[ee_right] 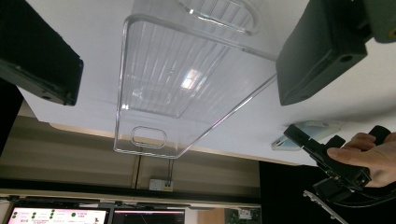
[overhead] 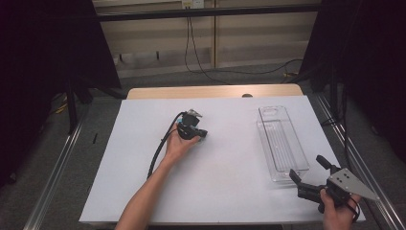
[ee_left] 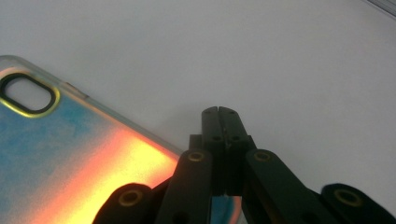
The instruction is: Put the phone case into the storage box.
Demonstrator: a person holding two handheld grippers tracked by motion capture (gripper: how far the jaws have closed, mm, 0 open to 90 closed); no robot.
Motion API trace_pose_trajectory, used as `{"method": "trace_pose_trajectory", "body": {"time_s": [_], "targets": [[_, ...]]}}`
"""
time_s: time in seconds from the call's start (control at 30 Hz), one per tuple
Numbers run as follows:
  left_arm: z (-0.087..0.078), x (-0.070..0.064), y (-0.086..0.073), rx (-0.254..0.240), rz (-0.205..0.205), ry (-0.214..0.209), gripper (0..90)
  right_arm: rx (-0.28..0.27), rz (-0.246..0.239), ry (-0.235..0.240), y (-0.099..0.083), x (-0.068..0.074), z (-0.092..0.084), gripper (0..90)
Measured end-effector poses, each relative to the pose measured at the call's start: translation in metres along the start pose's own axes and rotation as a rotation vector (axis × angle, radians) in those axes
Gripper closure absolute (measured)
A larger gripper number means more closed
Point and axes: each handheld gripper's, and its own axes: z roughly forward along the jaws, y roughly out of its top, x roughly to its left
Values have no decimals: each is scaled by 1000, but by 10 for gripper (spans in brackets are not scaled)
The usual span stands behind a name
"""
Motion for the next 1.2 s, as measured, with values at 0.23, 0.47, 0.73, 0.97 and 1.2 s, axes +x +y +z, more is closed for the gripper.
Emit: {"method": "trace_pose_trajectory", "body": {"time_s": [0.23,0.47,0.73,0.97,1.2], "targets": [[-4,1,-5,-2,6,-12,900,-3,-1,3,0,1,0,3],[-6,0,-9,-14,12,-11,900,-5,-1,3,1,1,-1,3],[-9,0,-11,-7,29,-14,900,-2,-2,6,0,1,0,4],[-12,0,-14,-6,35,-15,900,-1,-5,10,0,1,0,4],[-15,-1,-17,-1,58,-6,900,1,-3,14,0,1,0,4]]}}
